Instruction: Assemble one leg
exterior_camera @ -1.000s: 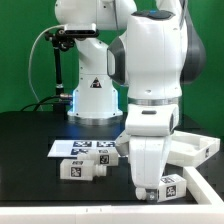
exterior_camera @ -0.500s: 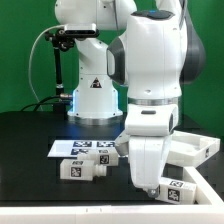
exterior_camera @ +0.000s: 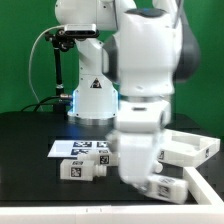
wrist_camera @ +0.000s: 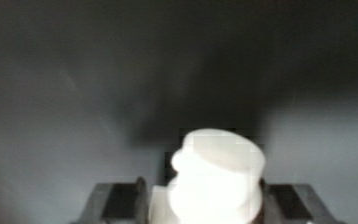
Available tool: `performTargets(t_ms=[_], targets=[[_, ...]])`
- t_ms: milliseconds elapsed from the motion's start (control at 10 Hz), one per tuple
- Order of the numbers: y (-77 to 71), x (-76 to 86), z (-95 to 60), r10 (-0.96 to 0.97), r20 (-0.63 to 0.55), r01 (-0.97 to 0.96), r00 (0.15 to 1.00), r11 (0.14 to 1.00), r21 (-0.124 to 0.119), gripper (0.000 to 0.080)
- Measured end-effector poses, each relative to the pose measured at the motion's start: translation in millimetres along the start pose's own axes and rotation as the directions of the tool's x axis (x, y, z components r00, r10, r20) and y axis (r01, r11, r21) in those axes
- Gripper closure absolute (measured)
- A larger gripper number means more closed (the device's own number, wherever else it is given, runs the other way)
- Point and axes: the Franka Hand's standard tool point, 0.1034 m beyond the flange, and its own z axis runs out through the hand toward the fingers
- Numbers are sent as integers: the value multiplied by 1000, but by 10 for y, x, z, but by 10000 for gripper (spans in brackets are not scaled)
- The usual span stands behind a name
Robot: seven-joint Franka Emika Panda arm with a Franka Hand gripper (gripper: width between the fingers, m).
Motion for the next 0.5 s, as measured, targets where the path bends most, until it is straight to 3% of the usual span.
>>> performTargets(t_ms=[200, 300, 400, 500], targets=[[33, -471, -401, 88, 9, -88, 996, 995, -44, 512], [-2, -497, -559, 215, 0, -215, 977, 975, -59, 512], [-47, -372, -562, 213, -4, -213, 977, 976, -56, 512], [-51, -380, -536, 201, -1, -201, 980, 978, -53, 512]])
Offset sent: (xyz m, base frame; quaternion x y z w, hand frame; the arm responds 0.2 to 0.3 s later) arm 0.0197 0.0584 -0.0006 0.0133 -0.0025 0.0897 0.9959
